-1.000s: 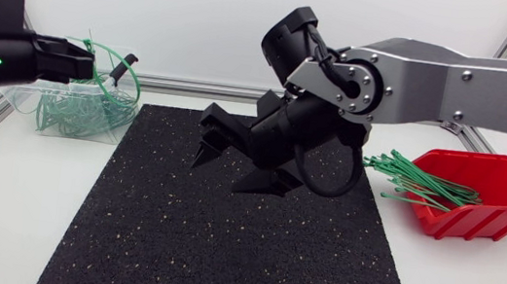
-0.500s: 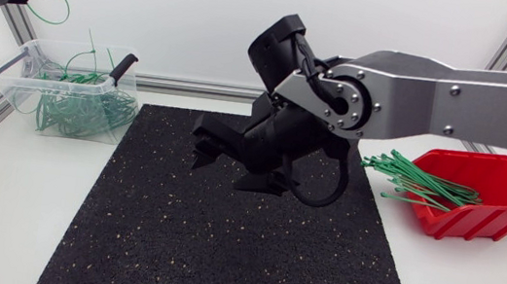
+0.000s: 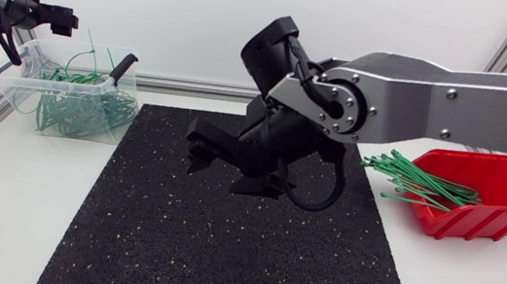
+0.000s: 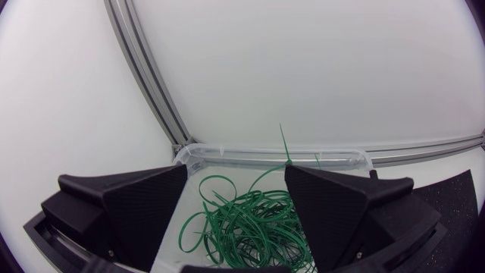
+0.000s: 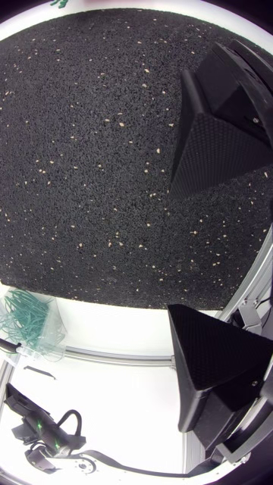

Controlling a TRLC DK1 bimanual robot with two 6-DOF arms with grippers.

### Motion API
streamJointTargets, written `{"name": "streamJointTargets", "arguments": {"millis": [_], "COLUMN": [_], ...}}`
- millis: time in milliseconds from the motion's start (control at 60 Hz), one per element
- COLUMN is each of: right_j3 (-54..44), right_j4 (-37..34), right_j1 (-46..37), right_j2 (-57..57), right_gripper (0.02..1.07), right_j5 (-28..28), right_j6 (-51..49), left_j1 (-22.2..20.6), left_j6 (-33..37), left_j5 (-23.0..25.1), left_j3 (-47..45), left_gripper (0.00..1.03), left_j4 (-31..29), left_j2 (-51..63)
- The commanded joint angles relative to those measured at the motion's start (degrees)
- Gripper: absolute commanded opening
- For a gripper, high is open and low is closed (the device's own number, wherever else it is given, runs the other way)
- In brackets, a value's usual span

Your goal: Take a green cable tie from the red box, thread the tail through the head to close it, then place it in the transparent bin on the left.

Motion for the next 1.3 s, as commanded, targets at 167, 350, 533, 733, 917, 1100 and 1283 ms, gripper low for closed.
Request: {"name": "streamJointTargets", "arguments": {"millis": [167, 350, 533, 733, 917, 1100, 1283], "right_j3": [2.4, -1.0, -6.6, -13.9, -22.6, -30.9, -37.0], "right_j4": [-8.1, -8.4, -4.3, 1.7, 7.1, 9.8, 11.5], "right_j1": [-1.2, -8.3, -20.8, -36.8, -46.5, -51.3, -52.4], "right_j2": [-4.9, -11.4, -17.5, -24.5, -32.7, -42.7, -51.5], "right_gripper": [1.03, 1.03, 1.03, 1.03, 1.03, 1.03, 1.03], "right_j5": [10.3, 23.8, 27.8, 28.0, 27.3, 27.0, 26.5], "right_j6": [-5.3, -13.3, -20.0, -29.2, -36.4, -41.2, -43.5], "left_j1": [-3.5, -4.9, -5.8, -8.9, -10.7, -11.4, -10.8], "left_j6": [0.5, 0.7, 0.7, 0.5, 0.1, 0.0, -0.1], "left_j5": [0.9, 0.9, 0.9, 1.8, 2.1, 3.5, 6.2], "left_j3": [-4.5, -12.3, -18.8, -28.6, -35.1, -42.3, -49.3], "left_gripper": [1.00, 1.00, 0.99, 0.99, 0.99, 0.99, 0.99], "left_j4": [-2.7, -2.0, -1.2, 1.4, 2.4, 3.4, 4.3], "left_j2": [-10.1, -16.6, -22.6, -30.8, -37.1, -45.6, -54.7]}}
